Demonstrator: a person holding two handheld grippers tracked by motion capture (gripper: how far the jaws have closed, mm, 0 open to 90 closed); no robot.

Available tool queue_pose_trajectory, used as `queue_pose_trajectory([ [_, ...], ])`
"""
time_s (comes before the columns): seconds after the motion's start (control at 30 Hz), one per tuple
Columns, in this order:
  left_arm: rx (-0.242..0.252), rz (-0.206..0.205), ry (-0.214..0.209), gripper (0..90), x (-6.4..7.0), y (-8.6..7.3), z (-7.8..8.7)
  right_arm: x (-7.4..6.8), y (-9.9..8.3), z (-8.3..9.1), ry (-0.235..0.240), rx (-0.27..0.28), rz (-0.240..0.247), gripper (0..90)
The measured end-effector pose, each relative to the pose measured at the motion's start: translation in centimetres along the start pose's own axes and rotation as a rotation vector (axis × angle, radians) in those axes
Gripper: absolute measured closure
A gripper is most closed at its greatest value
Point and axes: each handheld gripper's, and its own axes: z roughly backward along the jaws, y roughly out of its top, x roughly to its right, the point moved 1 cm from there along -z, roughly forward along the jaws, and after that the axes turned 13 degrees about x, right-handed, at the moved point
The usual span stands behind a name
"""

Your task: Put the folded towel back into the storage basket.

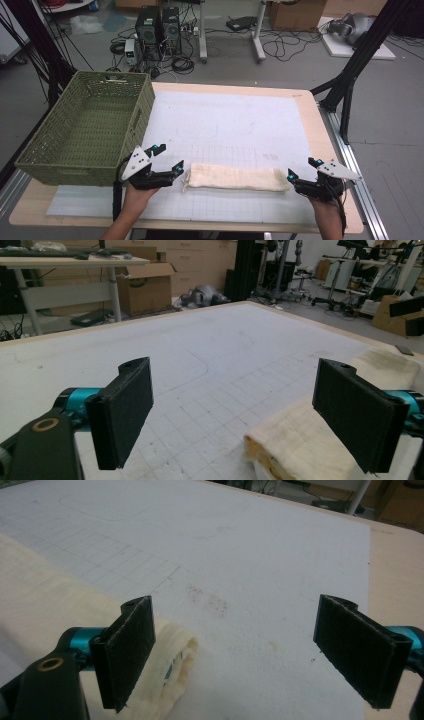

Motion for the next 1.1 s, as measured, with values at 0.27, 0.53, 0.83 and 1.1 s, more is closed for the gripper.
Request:
queue_pose_trajectory([
  [0.27,-0.001,-0.007,-0.002,16.8,0.08,0.05,0.06,-0.10,-0.10,-0.14,0.014,-0.001,0.003,15.3],
  [0.53,-0.027,0.001,-0.017,16.6,0.25,-0.06,-0.14,0.07,-0.06,0.15,0.010,0.004,-0.004,15.3],
  [0.83,-0.024,0.013,-0.024,17.2,0.33,0.16,-0.11,-0.26,-0.09,0.32,0.014,0.000,-0.006,15.3],
  [1.1,-0.050,0.022,-0.053,17.3,0.55,0.58,-0.34,-0.33,-0.11,0.08,0.026,-0.003,-0.007,15.9],
])
